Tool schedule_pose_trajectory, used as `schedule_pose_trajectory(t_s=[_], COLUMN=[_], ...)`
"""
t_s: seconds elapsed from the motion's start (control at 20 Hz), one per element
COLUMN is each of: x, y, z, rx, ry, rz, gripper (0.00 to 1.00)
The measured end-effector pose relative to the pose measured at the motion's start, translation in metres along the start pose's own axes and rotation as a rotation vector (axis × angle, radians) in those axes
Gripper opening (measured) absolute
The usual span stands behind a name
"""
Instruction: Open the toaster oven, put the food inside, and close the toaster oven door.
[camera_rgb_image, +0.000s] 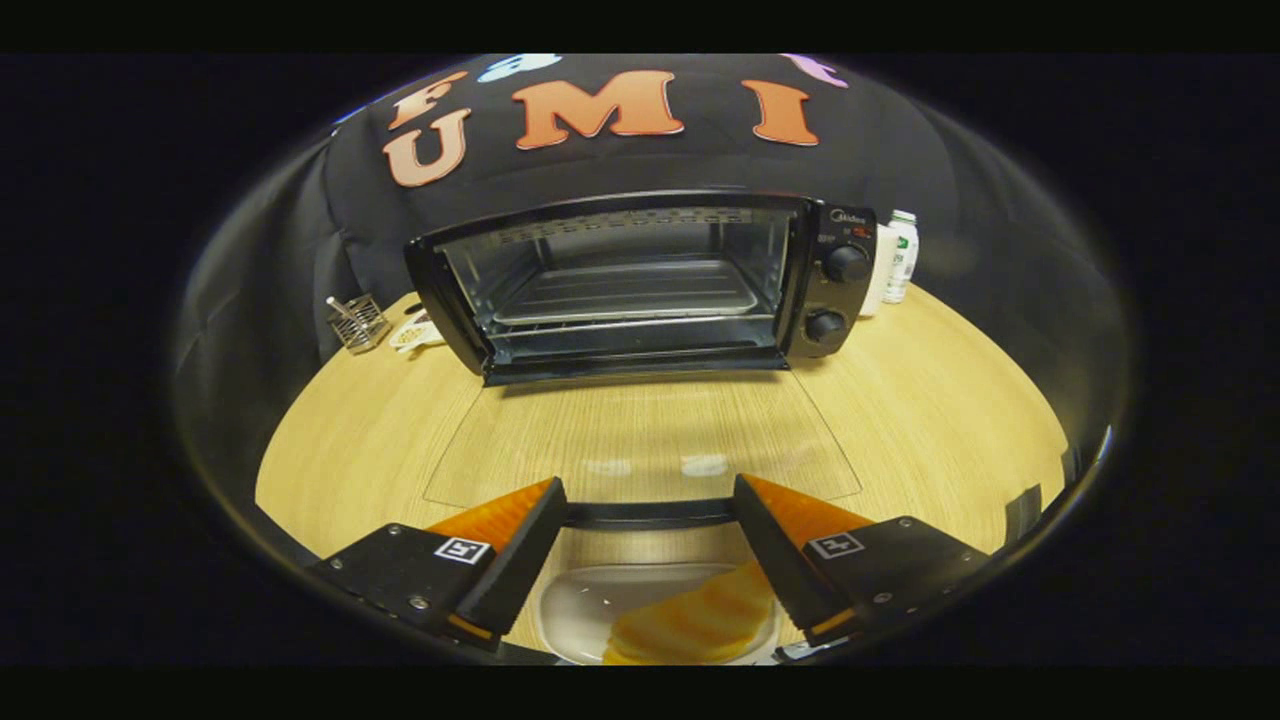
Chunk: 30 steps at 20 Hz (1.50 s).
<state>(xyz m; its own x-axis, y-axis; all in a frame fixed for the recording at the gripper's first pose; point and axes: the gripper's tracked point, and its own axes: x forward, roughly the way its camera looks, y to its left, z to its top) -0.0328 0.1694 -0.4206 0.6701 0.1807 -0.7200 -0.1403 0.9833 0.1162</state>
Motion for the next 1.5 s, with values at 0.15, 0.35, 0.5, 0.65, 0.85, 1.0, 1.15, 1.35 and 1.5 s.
schedule_pose_trajectory(t_s=[0.15, 0.35, 0.5, 0.65, 0.85, 1.0, 1.15, 1.35, 1.5], x=[0.000, 0.007, 0.005, 0.005, -0.004, -0.021, -0.045, -0.069, -0.078], y=[-0.002, -0.001, -0.003, -0.003, -0.002, -0.010, -0.015, -0.027, -0.029], z=[-0.003, -0.009, -0.010, -0.010, 0.003, 0.013, 0.018, -0.009, -0.036], rx=[-0.028, -0.041, -0.049, -0.046, -0.020, 0.010, 0.057, 0.107, 0.132], ry=[0.006, 0.015, 0.013, -0.001, -0.022, -0.063, -0.103, -0.099, -0.083], rz=[-0.005, -0.016, -0.015, -0.018, -0.005, -0.026, -0.040, -0.099, -0.127], gripper=[0.99, 1.00, 1.00, 1.00, 1.00, 0.99, 0.99, 0.99, 0.99])
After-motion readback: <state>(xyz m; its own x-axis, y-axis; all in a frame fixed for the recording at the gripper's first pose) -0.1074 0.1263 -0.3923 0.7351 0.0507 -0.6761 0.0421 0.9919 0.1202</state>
